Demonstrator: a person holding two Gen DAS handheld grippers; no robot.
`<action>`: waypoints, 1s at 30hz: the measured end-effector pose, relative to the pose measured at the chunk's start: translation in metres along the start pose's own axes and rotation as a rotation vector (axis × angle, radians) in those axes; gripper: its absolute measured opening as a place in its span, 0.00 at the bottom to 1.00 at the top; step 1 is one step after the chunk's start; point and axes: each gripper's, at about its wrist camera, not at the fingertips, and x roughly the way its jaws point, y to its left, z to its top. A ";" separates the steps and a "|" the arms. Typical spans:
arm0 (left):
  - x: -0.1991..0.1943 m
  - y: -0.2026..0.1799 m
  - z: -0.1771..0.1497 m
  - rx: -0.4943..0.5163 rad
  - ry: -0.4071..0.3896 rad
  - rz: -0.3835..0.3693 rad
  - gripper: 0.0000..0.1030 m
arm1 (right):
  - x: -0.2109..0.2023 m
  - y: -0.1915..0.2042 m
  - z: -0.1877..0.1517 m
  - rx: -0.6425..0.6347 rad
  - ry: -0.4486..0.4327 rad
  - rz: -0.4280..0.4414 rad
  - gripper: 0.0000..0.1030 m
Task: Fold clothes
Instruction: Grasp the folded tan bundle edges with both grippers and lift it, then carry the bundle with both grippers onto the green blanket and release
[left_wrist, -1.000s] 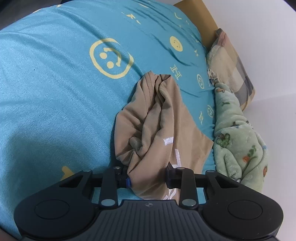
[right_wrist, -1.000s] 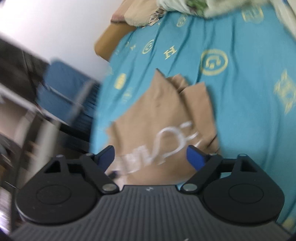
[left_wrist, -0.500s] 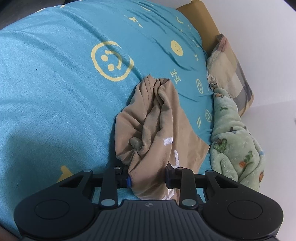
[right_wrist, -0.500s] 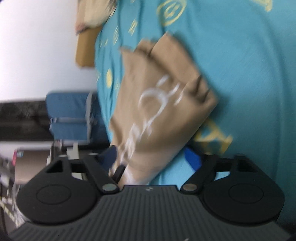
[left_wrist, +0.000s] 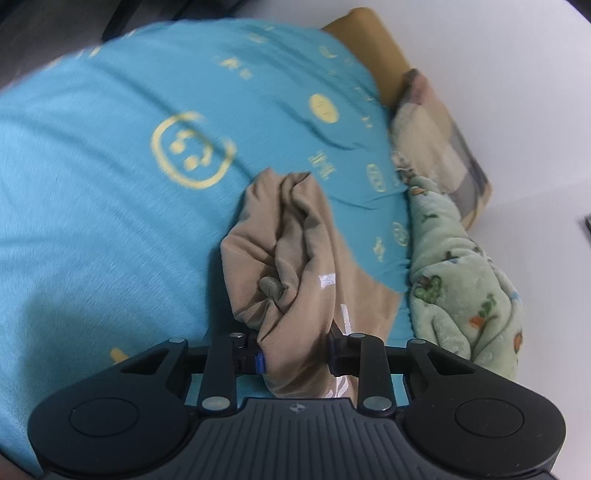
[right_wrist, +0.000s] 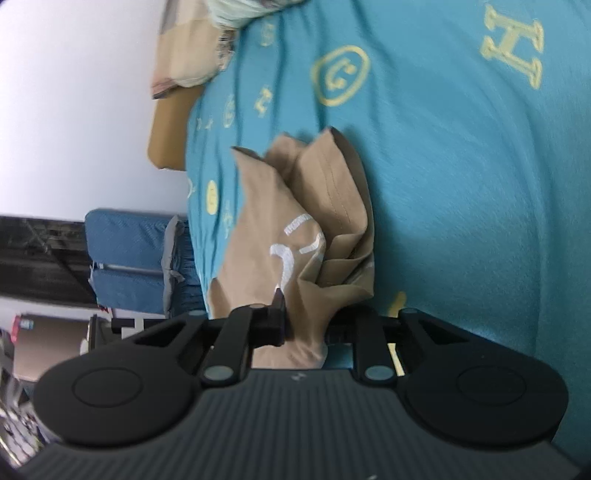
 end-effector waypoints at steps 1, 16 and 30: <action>-0.006 -0.005 -0.001 0.011 -0.007 -0.012 0.30 | -0.006 0.003 -0.002 -0.004 -0.006 0.012 0.17; -0.031 -0.130 -0.072 0.206 0.117 -0.199 0.29 | -0.171 0.008 0.015 0.031 -0.234 0.142 0.17; 0.086 -0.388 -0.126 0.508 0.214 -0.382 0.29 | -0.288 0.040 0.180 -0.066 -0.495 0.082 0.17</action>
